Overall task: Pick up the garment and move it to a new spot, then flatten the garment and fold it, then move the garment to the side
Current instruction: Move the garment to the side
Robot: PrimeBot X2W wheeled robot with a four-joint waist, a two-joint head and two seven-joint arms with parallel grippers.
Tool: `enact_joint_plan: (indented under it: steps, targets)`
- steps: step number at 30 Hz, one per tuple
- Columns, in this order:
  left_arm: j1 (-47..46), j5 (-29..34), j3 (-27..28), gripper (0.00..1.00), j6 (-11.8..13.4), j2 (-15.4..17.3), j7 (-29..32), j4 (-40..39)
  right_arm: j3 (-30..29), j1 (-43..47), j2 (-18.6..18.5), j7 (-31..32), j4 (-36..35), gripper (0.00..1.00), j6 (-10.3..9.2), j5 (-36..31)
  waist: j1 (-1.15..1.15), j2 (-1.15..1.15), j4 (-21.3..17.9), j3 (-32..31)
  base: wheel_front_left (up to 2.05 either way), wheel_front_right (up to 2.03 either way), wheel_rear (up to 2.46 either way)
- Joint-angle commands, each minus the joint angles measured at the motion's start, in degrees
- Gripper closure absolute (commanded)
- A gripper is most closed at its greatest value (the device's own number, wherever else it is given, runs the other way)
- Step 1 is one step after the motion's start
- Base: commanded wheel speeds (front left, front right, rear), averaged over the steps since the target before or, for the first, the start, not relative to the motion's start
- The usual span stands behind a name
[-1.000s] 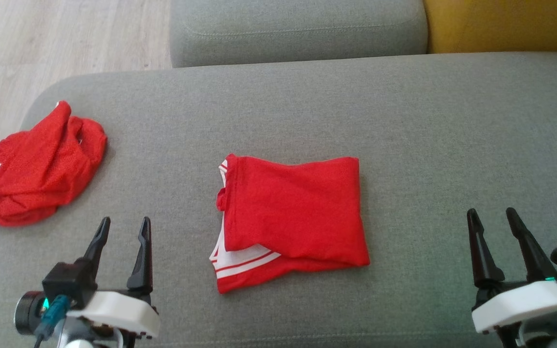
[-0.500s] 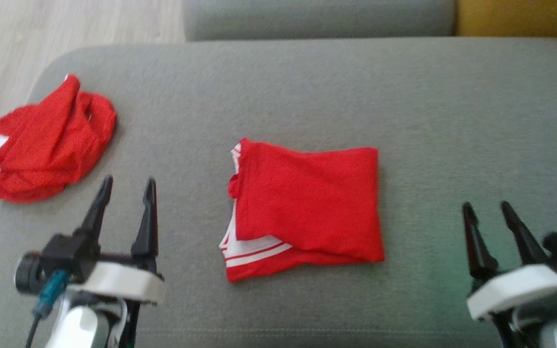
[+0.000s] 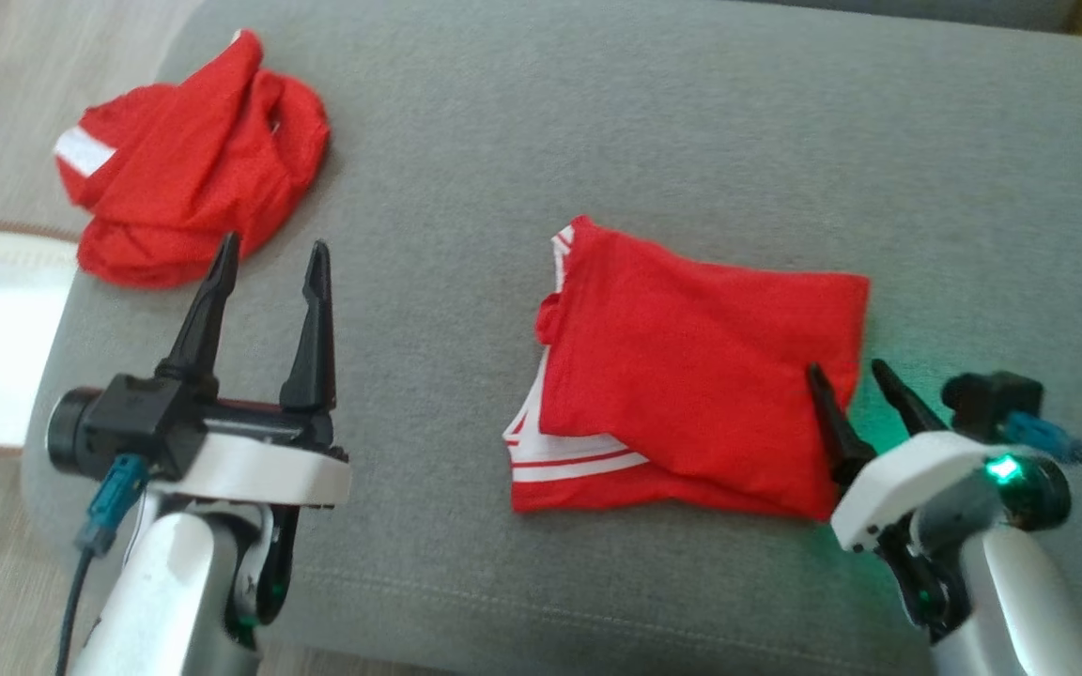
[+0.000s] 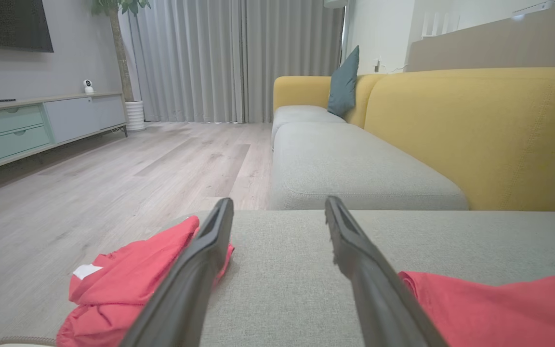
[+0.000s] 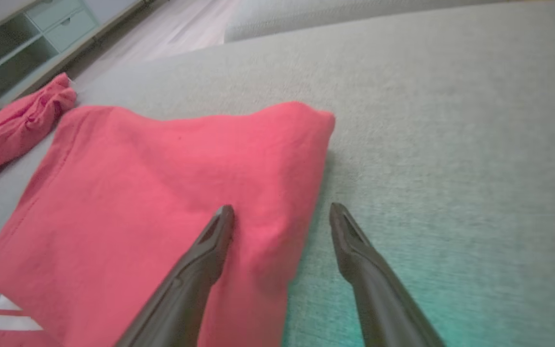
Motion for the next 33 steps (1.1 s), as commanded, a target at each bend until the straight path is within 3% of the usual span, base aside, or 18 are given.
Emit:
enact_joint_plan:
  steps: [1,5,6,7,8,9,15,26,33]
  targets:
    - [-2.8,0.8,2.2,0.00,-0.5,0.2,-0.7,-2.3,1.4,-2.6,0.0,0.3,0.1,0.00,-0.04,0.3,-0.01,0.00,1.1,0.8,0.00,0.00,0.00]
    - [-2.4,1.5,3.0,0.00,-1.2,-0.8,-0.7,-2.6,1.7,-4.3,0.2,2.4,4.5,0.03,-0.04,1.5,-0.01,0.00,1.3,1.0,0.00,0.00,0.00]
    - [-2.3,1.7,3.3,0.00,-1.4,-1.0,-0.7,-2.6,1.8,-4.6,0.3,2.9,5.3,0.49,-0.04,1.8,-0.01,0.00,1.2,1.0,0.00,0.00,0.00]
    - [-2.3,1.7,3.3,0.00,-1.4,-1.0,-0.7,-2.6,1.8,-4.6,0.3,2.9,5.3,0.49,-0.04,1.8,-0.01,0.00,1.2,1.0,0.00,0.00,0.00]
    - [-2.2,1.9,3.5,0.00,-1.5,-1.2,-0.7,-2.6,2.1,-4.9,0.3,2.9,5.6,0.83,-0.04,2.0,-0.01,0.00,1.1,1.0,0.00,0.00,0.00]
    - [-2.0,2.0,3.7,0.00,-1.7,-1.3,-0.7,-2.5,2.4,-5.0,0.3,2.9,5.9,1.00,-0.04,2.3,-0.01,0.00,0.9,0.9,0.00,0.00,0.00]
    - [-1.2,3.0,4.9,0.00,-2.7,-1.3,-0.7,-2.3,5.9,-5.1,-0.6,1.0,3.4,1.00,-0.04,1.3,-0.01,0.00,-2.7,0.5,0.00,0.00,0.00]
    - [-0.9,4.2,6.1,0.00,-4.1,0.0,-0.7,-4.9,15.3,-10.6,-1.4,-1.6,2.8,1.00,-0.04,2.0,-0.01,0.00,-18.2,4.2,0.00,0.00,0.00]
    - [-3.0,5.5,4.5,0.00,-5.9,2.2,0.4,-8.1,17.5,-16.0,-3.7,-5.0,5.5,1.00,-0.04,3.7,-0.01,0.00,-26.0,9.2,0.00,0.00,0.00]
